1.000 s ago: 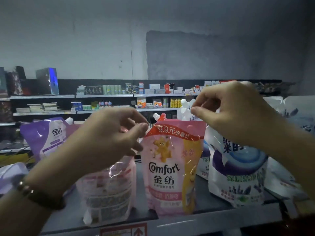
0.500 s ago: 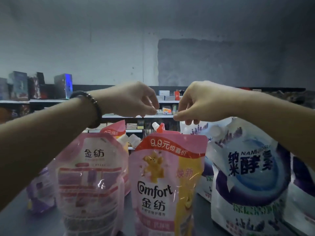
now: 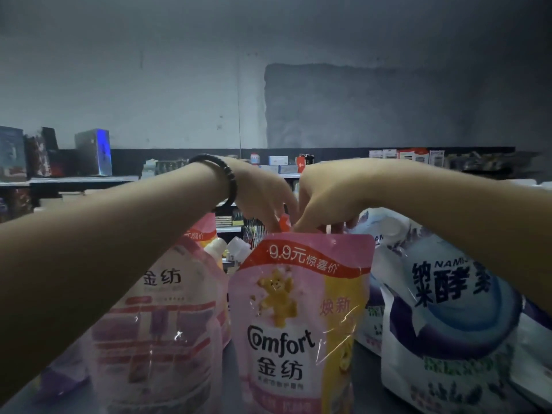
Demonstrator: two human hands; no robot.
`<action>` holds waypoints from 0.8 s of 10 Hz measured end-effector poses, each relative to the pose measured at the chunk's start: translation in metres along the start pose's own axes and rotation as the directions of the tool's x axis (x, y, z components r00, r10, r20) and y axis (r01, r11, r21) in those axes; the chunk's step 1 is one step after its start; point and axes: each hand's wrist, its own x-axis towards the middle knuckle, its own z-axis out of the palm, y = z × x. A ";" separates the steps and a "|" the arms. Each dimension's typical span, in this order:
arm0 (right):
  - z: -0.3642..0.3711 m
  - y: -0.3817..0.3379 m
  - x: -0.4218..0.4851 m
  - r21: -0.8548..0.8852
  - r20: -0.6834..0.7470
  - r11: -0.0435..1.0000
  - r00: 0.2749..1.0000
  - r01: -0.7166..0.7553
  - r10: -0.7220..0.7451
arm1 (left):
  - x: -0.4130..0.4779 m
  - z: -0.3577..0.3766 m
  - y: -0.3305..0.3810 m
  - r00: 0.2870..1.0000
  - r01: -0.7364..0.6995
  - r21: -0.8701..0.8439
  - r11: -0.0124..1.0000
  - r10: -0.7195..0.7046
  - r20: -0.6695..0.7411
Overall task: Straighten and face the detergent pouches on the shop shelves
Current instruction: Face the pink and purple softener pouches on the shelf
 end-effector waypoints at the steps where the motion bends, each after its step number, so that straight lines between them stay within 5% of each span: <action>1: 0.004 -0.001 0.006 -0.040 -0.001 0.999 1.000 -0.008 0.008 | 0.004 0.007 0.002 1.000 0.005 0.088 0.996 -0.005 0.004; 2: 0.006 0.000 0.013 -0.076 0.027 0.997 0.999 -0.029 0.031 | 0.006 0.010 0.002 0.999 0.051 0.090 0.995 -0.052 0.013; 4: 0.011 0.009 0.017 -0.128 0.086 0.991 0.995 -0.038 0.049 | 0.011 0.013 0.002 0.983 0.167 -0.165 0.972 -0.176 -0.046; 5: 0.010 0.016 0.021 -0.122 0.097 0.992 0.994 -0.039 0.051 | 0.009 0.010 -0.006 0.986 0.160 -0.117 0.980 -0.154 0.062; 8: 0.010 0.022 0.025 -0.100 0.082 0.988 0.989 -0.116 0.124 | 0.001 0.006 -0.011 0.988 0.135 -0.069 0.988 -0.129 0.084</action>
